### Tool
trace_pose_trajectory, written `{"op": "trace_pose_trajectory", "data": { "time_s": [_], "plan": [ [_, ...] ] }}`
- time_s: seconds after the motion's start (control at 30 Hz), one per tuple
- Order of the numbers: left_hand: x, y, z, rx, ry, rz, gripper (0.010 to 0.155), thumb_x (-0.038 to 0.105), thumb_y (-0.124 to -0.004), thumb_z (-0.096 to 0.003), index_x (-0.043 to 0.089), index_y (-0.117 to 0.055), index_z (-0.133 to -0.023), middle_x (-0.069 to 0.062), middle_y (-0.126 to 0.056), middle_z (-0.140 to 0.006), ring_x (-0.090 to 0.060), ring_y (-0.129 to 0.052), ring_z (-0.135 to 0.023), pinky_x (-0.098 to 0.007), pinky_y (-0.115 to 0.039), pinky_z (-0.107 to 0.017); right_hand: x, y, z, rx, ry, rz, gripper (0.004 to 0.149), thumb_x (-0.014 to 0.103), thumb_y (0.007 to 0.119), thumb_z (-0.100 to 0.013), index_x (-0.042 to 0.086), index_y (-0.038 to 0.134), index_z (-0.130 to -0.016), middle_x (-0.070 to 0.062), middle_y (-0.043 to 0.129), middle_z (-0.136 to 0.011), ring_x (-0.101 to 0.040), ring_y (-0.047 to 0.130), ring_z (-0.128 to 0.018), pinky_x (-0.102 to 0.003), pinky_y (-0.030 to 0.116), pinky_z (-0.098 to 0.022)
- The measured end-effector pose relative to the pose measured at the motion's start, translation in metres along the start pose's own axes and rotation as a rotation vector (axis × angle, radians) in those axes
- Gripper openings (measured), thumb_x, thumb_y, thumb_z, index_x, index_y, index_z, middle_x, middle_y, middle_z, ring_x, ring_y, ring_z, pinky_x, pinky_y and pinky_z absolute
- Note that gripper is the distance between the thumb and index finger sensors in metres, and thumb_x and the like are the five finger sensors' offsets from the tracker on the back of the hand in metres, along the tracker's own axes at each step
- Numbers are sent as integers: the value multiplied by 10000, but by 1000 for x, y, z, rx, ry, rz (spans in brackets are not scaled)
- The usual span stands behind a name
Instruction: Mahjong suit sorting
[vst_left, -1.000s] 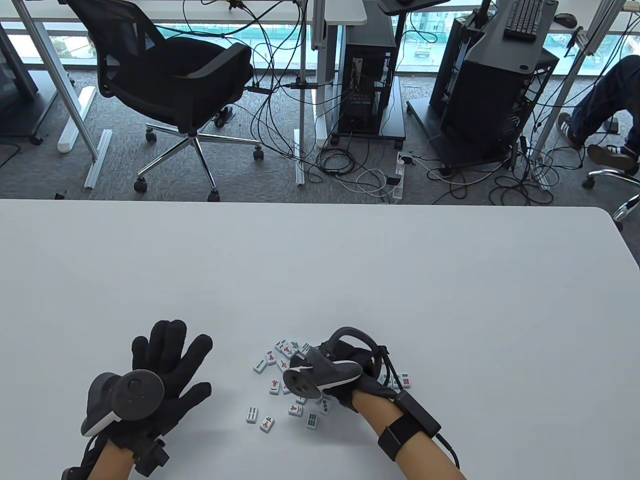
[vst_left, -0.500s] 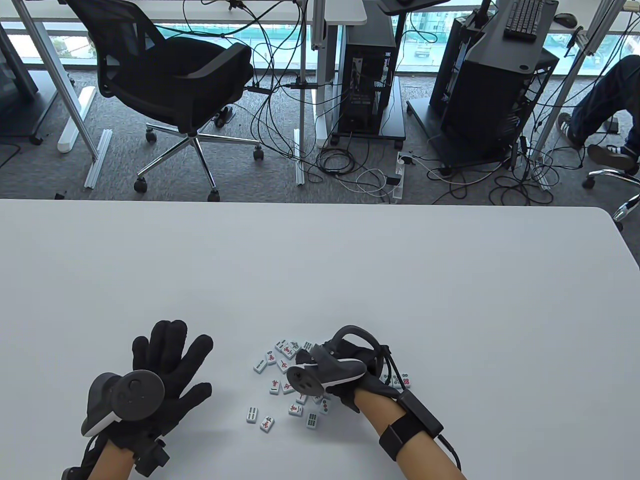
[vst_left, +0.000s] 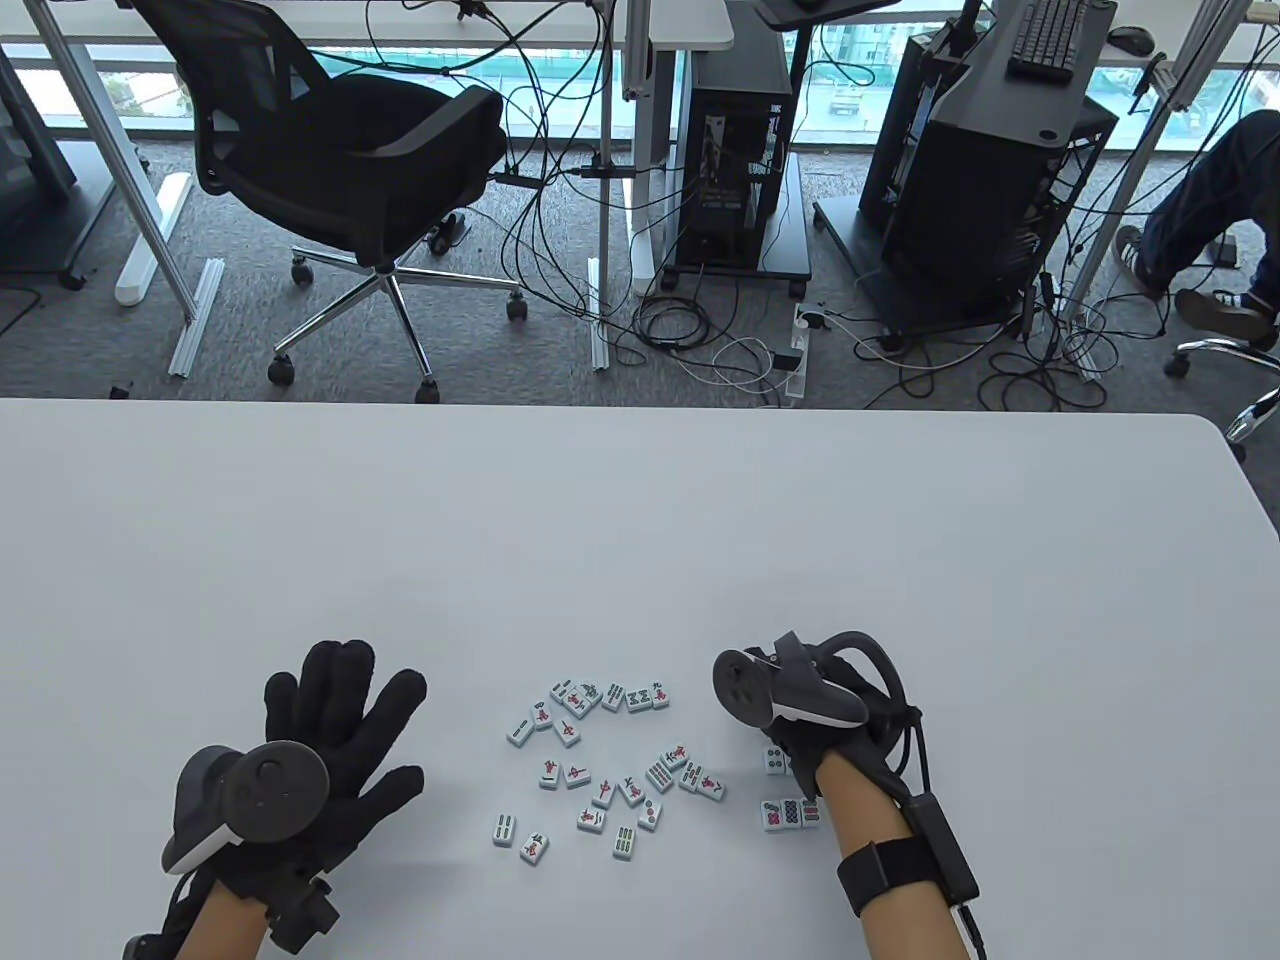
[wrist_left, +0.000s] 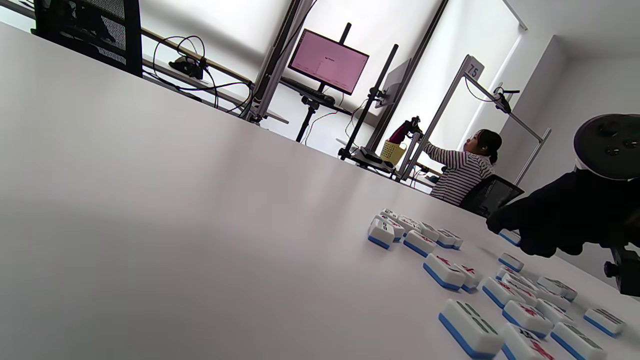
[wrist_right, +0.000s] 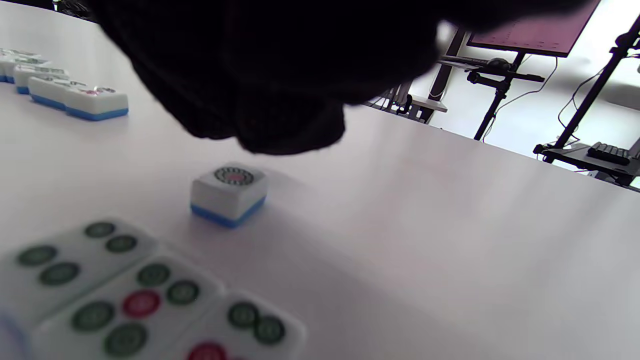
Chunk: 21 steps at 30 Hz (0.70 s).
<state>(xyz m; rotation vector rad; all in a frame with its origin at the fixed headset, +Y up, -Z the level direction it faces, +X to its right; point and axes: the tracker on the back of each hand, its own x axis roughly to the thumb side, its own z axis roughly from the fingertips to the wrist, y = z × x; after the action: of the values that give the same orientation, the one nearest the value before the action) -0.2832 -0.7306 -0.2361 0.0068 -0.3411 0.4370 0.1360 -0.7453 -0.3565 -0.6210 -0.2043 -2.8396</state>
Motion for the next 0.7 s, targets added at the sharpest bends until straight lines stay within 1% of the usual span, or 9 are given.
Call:
{"op": "trace_pose_trajectory", "data": {
  "time_s": [0.1,0.23,0.37,0.6,0.7],
  "plan": [
    [0,0,0,-3,0,-3,770,749,-531,-455,497,-199,-1102,229,170,-1087,-100,222,-1065,-500,126,-714,-9,12,5,47,34,1,548,326,875,-411,106,779,-903,-39,965,-462,-107,893,-159,-264,814,-129],
    [0,-1,0,-7,5,-4,771,750,-531,-454,497,-199,-1103,229,172,-1086,-100,223,-1066,-500,127,-714,-13,19,9,53,46,-22,538,326,873,-414,108,785,-898,-38,963,-469,-106,894,-161,-264,814,-131],
    [0,-1,0,-13,8,-7,771,750,-530,-454,496,-200,-1103,228,172,-1086,-101,220,-1066,-500,125,-714,-12,20,8,50,45,-17,531,328,873,-415,115,790,-894,-37,962,-471,-106,893,-162,-265,813,-132],
    [1,-1,0,-12,7,-5,772,750,-531,-455,495,-199,-1104,228,172,-1086,-102,222,-1065,-500,126,-713,-9,19,6,88,54,-11,541,334,861,-426,127,770,-917,-39,958,-494,-117,896,-180,-272,814,-148],
    [1,-1,0,-11,5,-5,771,749,-530,-455,494,-200,-1104,228,172,-1086,-101,222,-1065,-500,126,-714,-10,15,8,75,59,-12,553,335,861,-424,147,758,-934,-40,960,-497,-119,899,-184,-274,816,-152]
  ]
}}
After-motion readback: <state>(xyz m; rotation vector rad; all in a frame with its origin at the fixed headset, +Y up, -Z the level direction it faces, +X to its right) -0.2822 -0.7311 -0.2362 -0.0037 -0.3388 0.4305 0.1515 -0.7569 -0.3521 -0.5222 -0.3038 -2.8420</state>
